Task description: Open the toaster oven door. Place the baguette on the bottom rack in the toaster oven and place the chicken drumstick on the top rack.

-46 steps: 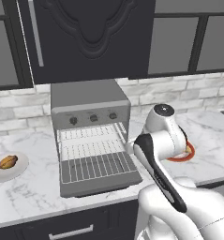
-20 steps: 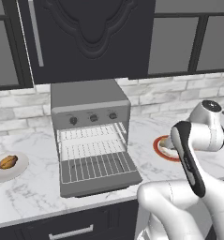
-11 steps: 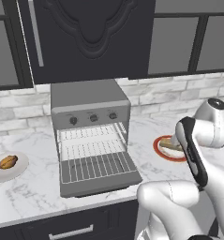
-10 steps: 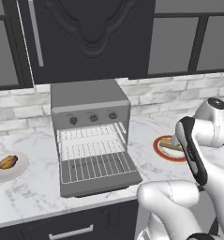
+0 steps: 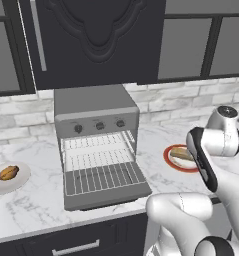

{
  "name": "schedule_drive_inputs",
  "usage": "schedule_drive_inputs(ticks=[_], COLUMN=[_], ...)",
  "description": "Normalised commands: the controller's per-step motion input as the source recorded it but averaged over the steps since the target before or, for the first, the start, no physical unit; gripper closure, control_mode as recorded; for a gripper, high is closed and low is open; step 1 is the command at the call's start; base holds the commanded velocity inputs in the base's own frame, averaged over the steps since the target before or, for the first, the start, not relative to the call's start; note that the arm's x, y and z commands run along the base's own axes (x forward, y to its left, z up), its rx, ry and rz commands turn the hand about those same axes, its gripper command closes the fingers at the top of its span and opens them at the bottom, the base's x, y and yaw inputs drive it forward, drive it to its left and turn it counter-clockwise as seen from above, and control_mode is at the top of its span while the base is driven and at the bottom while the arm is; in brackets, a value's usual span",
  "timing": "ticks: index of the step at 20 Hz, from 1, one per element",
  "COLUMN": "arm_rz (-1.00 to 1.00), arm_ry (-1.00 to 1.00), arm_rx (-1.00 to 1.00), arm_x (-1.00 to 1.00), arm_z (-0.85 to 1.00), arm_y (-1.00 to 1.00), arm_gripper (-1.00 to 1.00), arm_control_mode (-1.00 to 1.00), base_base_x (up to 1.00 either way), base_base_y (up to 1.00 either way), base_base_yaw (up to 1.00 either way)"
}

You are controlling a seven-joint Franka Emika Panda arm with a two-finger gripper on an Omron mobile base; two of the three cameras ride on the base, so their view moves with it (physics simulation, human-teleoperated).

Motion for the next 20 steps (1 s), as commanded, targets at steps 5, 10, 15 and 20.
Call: schedule_drive_inputs(ticks=[5, 10, 15, 20], arm_rz=[0.05, 0.04, 0.03, 0.04], arm_ry=[0.03, 0.01, 0.05, 0.05], arm_rx=[0.0, -0.06, -0.08, -0.06], arm_x=[0.0, 0.09, 0.22, 0.28], arm_z=[-0.23, -0.23, -0.23, -0.2], arm_y=[-0.34, -0.14, -0.02, -0.04], arm_gripper=[-1.0, -1.0, -1.0, -1.0], arm_control_mode=[-1.0, -1.0, -1.0, -1.0], base_base_x=[0.0, 0.0, 0.0, 0.0], base_base_y=[0.0, 0.0, 0.0, 0.0], base_base_yaw=[0.0, 0.0, 0.0, 0.0])
